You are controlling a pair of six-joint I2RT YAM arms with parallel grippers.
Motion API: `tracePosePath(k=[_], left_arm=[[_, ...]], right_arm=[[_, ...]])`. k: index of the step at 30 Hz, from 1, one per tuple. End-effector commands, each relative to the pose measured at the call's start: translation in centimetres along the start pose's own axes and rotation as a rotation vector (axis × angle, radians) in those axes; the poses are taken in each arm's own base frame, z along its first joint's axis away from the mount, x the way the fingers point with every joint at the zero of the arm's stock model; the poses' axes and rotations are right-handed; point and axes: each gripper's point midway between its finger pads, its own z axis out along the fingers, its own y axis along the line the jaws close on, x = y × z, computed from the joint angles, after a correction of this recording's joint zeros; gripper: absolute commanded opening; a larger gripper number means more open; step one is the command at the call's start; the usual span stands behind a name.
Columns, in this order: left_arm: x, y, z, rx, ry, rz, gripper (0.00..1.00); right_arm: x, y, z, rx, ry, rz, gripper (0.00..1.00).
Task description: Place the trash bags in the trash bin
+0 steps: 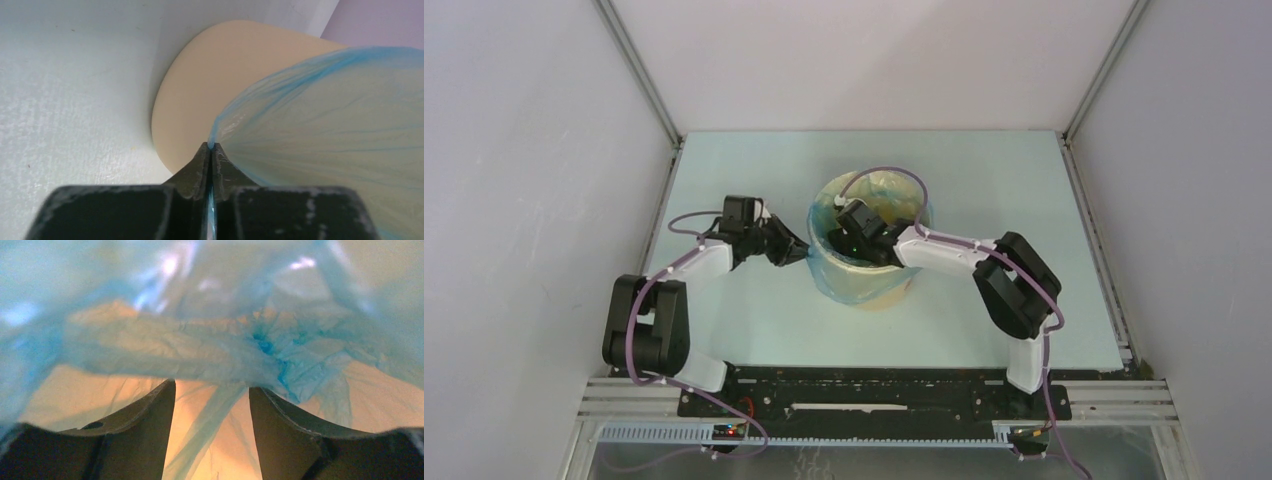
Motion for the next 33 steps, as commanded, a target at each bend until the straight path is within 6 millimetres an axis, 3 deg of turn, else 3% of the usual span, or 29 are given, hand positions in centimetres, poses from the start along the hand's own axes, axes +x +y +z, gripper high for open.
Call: tracePosePath(k=[1, 4, 14, 19, 22, 27, 31, 33], left_arm=[[-1.0, -3.4, -0.7, 0.069, -0.030, 0.052, 0.12], [-1.2, -3.5, -1.3, 0.049, -0.054, 0.086, 0.24], [-1.1, -2.3, -2.6, -0.029, -0.082, 0.161, 0.40], [-1.2, -2.0, -4.3, -0.085, -0.129, 0.251, 0.70], [-0.7, -1.8, -5.9, -0.105, -0.155, 0.294, 0.92], [1.2, 0.6, -8.5, -0.187, -0.189, 0.336, 0.95], [3.7, 2.7, -9.1, -0.186, -0.158, 0.338, 0.97], [5.2, 2.4, -8.4, -0.115, -0.118, 0.307, 0.97]], right_arm=[[-5.4, 2.2, -5.3, -0.041, -0.136, -0.014, 0.66], [-6.9, 2.3, -7.8, -0.031, -0.167, -0.026, 0.69], [-11.2, 2.8, -15.0, -0.037, -0.274, -0.020, 0.72], [-13.9, 3.8, -22.2, -0.113, -0.359, -0.033, 0.82], [-14.7, 3.2, -27.4, -0.157, -0.427, -0.018, 0.85], [-13.4, -0.3, -34.1, -0.158, -0.480, 0.032, 0.88], [-11.2, -3.7, -36.9, -0.060, -0.497, 0.049, 0.89], [-10.4, -4.9, -38.2, -0.034, -0.512, 0.058, 0.94]])
